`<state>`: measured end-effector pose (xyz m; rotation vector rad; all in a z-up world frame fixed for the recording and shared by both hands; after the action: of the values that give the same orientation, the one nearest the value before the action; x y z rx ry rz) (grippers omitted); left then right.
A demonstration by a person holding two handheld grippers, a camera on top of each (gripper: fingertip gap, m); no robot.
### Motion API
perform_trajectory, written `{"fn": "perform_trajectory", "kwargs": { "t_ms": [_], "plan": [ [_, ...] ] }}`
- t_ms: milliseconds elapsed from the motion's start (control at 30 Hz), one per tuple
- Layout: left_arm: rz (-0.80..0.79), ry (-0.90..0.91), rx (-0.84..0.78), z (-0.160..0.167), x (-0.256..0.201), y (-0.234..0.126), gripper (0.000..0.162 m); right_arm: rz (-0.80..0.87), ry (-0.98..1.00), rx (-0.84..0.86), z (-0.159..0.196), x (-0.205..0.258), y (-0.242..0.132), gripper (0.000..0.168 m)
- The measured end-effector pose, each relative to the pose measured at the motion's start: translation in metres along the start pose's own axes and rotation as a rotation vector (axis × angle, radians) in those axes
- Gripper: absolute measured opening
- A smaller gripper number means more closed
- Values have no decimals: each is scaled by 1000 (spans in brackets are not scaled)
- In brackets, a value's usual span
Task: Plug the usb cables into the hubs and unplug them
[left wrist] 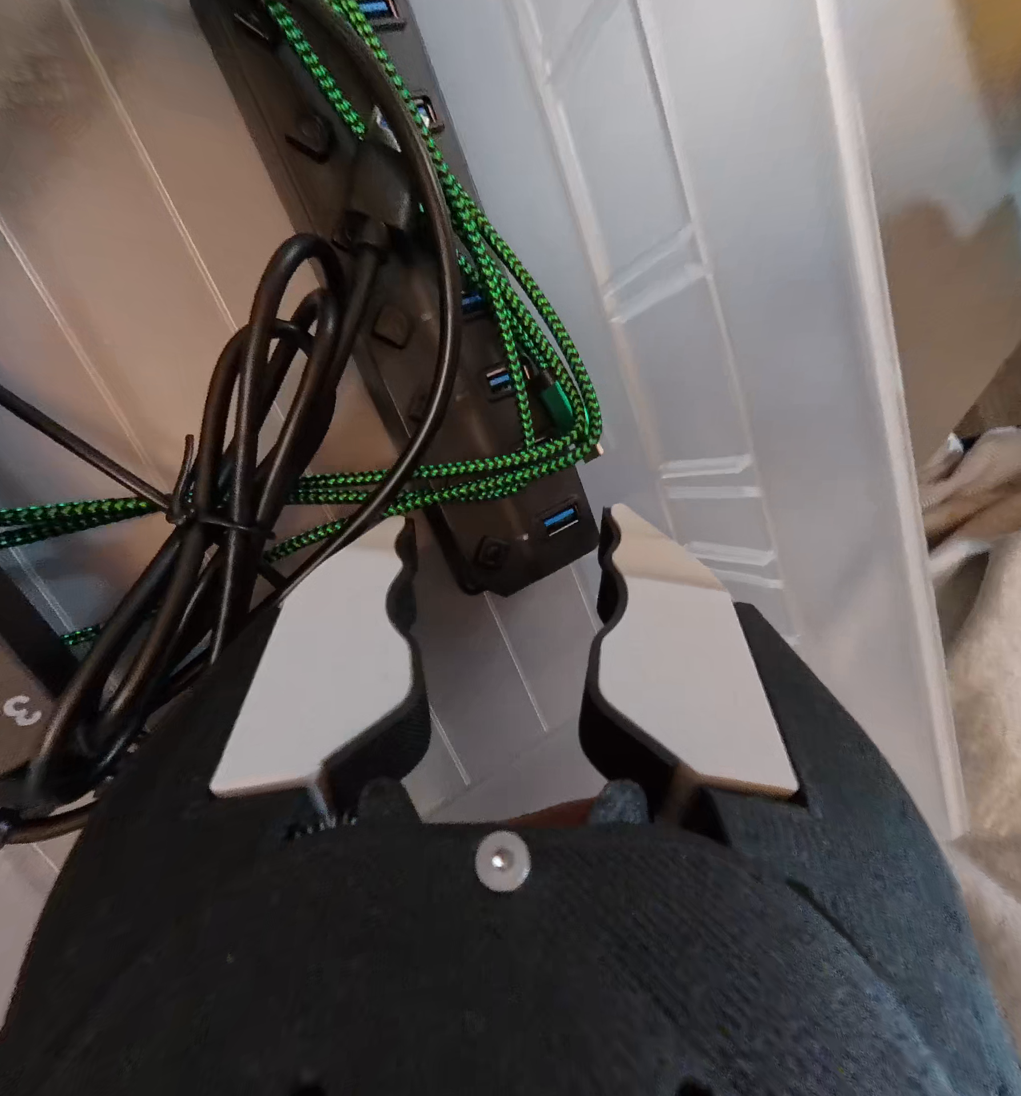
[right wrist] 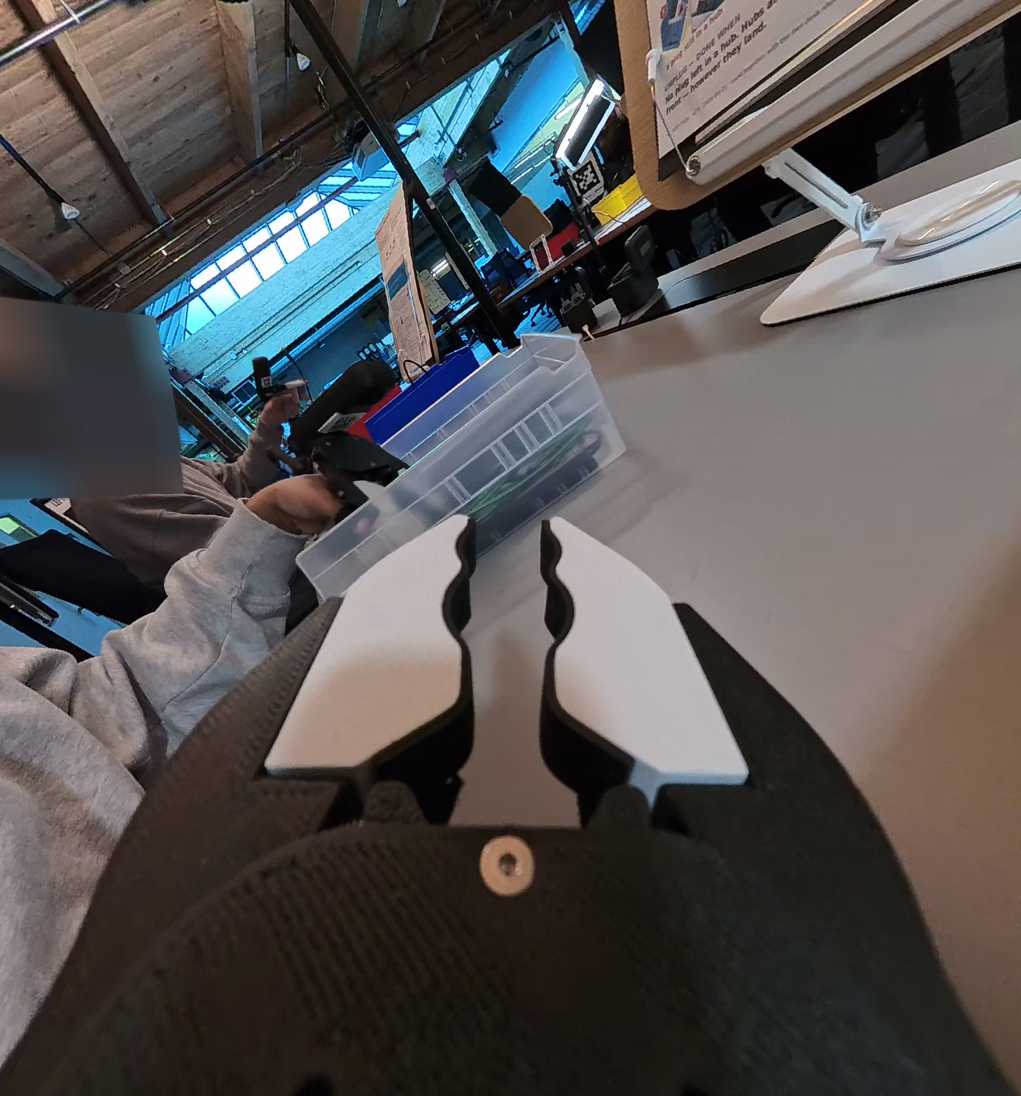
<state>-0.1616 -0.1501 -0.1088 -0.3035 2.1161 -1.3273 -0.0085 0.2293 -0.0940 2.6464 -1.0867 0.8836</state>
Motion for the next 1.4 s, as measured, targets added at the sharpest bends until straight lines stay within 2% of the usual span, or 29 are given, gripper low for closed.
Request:
{"fn": "perform_trajectory", "kwargs": {
  "t_ms": [33, 167, 300, 467, 567, 667, 767, 933, 1033, 1167, 1267, 1367, 1400],
  "plan": [
    [-8, -17, -10, -3, 0, 1, 62, 1, 0, -1, 0, 0, 0, 21],
    [-96, -46, -63, -14, -3, 8, 59, 2, 2, -1, 0, -1, 0, 21],
    [-93, -43, -62, -17, -6, 10, 54, 6, -5, 1, 0, 0, 0, 21],
    [-120, -40, -32, -18, -9, 8, 54, 42, -125, 37, -8, 15, 14, 23],
    [-102, -46, -39, -18, -7, 9, 54, -42, -222, 123, -32, 38, 51, 27],
    [-94, -47, -35, -17, -7, 8, 54, -118, -361, 318, -61, 61, 110, 30],
    [-91, -34, -5, -16, -8, 7, 54, -114, -575, 550, -80, 77, 179, 29],
    [-55, -21, 64, -3, -2, -1, 52, -14, -867, 967, -84, 70, 286, 25],
    [-29, -17, 98, 4, 2, -6, 52, 54, -986, 1145, -73, 49, 330, 21],
    [-13, 0, 174, 19, 7, -15, 51, 23, -919, 1215, -62, 36, 354, 19],
    [-14, 15, 204, 30, 13, -23, 50, 48, -942, 1233, -52, 28, 353, 15],
    [-27, 58, 202, 36, 13, -29, 48, 60, -1016, 1169, -51, 30, 347, 16],
    [-48, 78, 208, 36, 11, -29, 56, 61, -1024, 1152, -51, 30, 345, 16]
  ]
}}
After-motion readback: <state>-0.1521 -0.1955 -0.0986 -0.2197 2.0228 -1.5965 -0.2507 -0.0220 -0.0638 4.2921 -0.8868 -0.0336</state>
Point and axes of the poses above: each gripper's, where its closed fingertips meet, y out along the fingers, z out of its underside, x = y × z across the jaws, the point moved 10 cm from there along -y, back along the fingers, and after that the axes turned 7 degrees about x, right-handed, at the moved point
